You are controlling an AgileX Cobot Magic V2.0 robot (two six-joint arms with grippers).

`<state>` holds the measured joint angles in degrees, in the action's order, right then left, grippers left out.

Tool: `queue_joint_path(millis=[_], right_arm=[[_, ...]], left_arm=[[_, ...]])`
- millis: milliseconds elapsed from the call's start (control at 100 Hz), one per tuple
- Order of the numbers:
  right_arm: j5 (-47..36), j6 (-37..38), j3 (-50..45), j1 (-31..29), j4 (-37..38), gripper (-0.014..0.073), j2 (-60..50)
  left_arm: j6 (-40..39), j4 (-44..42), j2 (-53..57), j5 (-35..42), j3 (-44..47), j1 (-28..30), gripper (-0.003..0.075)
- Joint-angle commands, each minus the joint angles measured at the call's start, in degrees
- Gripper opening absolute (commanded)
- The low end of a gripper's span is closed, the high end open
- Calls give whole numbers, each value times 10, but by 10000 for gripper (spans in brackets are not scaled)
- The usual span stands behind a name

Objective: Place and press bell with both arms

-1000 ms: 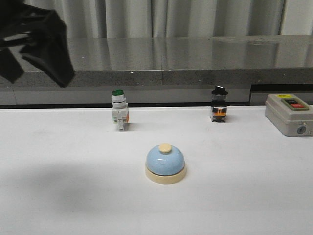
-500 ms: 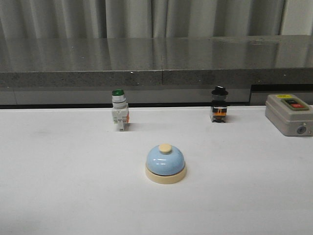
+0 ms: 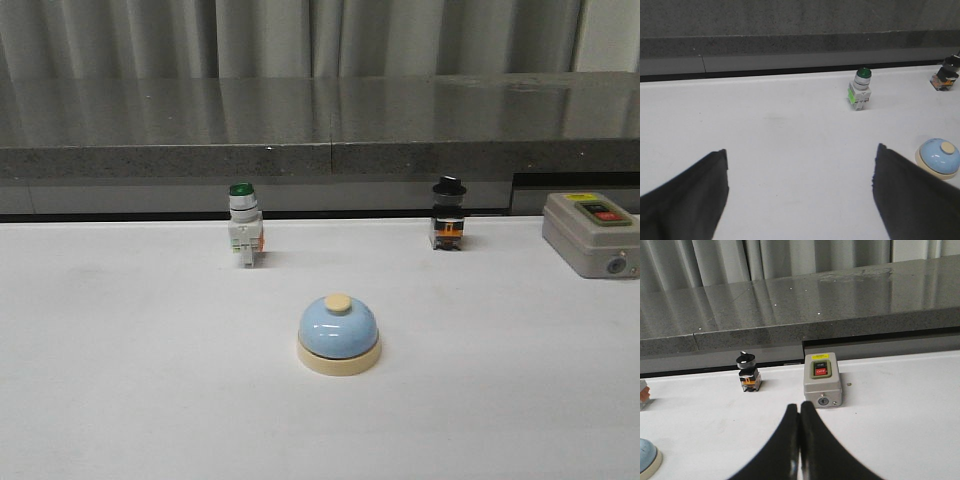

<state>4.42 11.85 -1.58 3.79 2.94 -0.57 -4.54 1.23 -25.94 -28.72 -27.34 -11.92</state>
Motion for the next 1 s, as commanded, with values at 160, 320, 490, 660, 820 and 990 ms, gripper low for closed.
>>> queue_joint_path(millis=[160,320,490,660,820,990], right_arm=[[-49,-2,11,-4,6,-64,-12],[-49,-2,11,-4,6,-64,-12],[-49,-2,11,-4,6,-64,-12],[-49,-2,11,-4,6,-64,-12],[-49,-2,11,-4,6,-64,-12],[-49,-2,11,-4,6,-64,-12]], left_arm=[[-6,6,3,38,-15,2,116],[-6,6,3,38,-15,2,-21],[-6,6,3,38,-15,2,-21],[-6,6,3,38,-15,2,-21],[-6,6,3,38,-15,2,-21],[-6,6,3,38,-15,2,-21]])
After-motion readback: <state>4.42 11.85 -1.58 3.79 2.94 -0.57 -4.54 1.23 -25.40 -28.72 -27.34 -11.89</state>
